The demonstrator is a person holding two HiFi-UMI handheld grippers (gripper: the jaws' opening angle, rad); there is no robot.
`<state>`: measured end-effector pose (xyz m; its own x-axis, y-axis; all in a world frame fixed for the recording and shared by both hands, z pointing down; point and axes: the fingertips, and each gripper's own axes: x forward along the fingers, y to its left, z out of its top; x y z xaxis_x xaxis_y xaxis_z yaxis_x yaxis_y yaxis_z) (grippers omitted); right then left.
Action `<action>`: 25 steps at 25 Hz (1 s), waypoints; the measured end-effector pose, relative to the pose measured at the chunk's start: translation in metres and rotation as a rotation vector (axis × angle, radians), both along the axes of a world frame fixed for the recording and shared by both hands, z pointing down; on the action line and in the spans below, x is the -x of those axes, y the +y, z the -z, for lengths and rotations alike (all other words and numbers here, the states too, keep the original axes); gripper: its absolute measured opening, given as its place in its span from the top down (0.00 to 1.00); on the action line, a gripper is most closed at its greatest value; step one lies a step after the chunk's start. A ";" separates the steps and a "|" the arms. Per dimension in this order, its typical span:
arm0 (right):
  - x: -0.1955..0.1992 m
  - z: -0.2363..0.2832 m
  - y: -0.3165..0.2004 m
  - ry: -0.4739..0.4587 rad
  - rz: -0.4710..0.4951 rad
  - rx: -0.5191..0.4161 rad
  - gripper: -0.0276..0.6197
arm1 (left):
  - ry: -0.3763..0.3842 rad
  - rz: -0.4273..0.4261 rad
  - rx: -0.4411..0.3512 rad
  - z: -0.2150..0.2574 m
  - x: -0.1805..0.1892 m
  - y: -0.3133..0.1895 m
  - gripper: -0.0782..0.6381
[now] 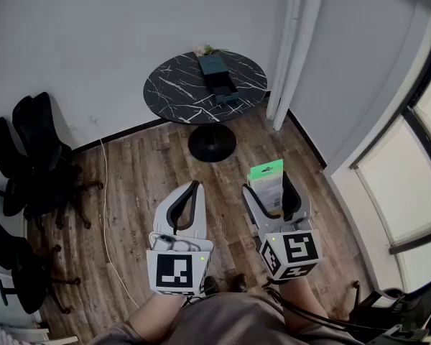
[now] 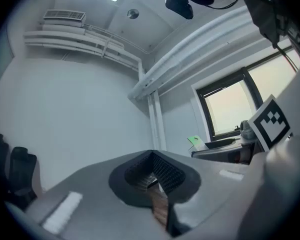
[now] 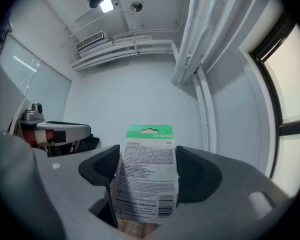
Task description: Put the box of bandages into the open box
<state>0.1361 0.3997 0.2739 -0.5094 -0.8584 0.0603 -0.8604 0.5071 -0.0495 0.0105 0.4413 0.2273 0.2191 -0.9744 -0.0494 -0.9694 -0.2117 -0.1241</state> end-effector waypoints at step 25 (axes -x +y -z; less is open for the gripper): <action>-0.004 -0.032 -0.102 -0.040 0.082 0.039 0.37 | -0.037 0.062 0.034 -0.029 -0.003 -0.100 0.89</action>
